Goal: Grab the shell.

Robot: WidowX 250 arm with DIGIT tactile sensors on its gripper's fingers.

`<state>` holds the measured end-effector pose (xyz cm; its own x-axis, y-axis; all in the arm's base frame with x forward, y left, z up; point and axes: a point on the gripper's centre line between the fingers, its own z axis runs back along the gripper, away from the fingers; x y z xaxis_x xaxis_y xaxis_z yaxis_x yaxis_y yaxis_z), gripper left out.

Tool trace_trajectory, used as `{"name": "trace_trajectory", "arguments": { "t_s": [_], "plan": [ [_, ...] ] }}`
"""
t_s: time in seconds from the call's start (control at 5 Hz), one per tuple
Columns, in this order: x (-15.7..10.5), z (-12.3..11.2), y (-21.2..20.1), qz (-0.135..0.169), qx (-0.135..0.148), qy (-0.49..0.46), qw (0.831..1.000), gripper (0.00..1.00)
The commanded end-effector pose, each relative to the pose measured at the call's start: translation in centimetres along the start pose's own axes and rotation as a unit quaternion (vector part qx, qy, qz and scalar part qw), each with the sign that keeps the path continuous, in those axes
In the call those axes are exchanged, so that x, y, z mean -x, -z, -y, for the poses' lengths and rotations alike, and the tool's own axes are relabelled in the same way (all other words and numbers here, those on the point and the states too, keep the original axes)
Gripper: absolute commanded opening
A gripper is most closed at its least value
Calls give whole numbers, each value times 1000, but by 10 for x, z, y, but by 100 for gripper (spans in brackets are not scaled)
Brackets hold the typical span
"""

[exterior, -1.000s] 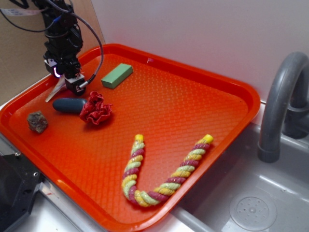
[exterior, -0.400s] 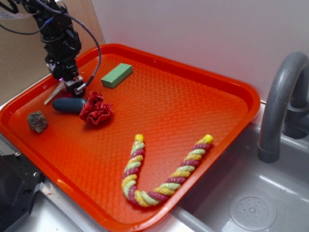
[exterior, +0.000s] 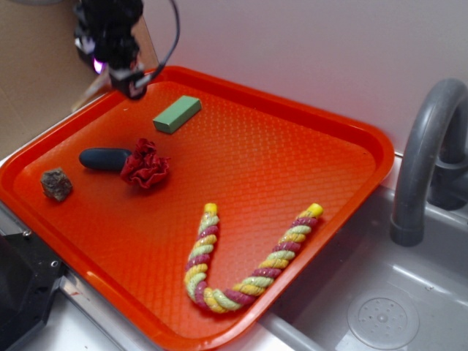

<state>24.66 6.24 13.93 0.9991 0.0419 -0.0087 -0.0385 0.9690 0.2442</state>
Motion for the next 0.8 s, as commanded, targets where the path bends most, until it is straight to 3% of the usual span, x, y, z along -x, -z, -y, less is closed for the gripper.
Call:
{"name": "trace_trajectory", "arguments": {
  "t_s": [0.0,0.2,0.4,0.6],
  "plan": [
    [1,21,-105,35,55,9,998,0],
    [5,17,-135,53,77,5,996,0],
    [15,14,-150,72,80,17,994,0],
    [17,17,-142,48,60,64,995,0]
  ]
}}
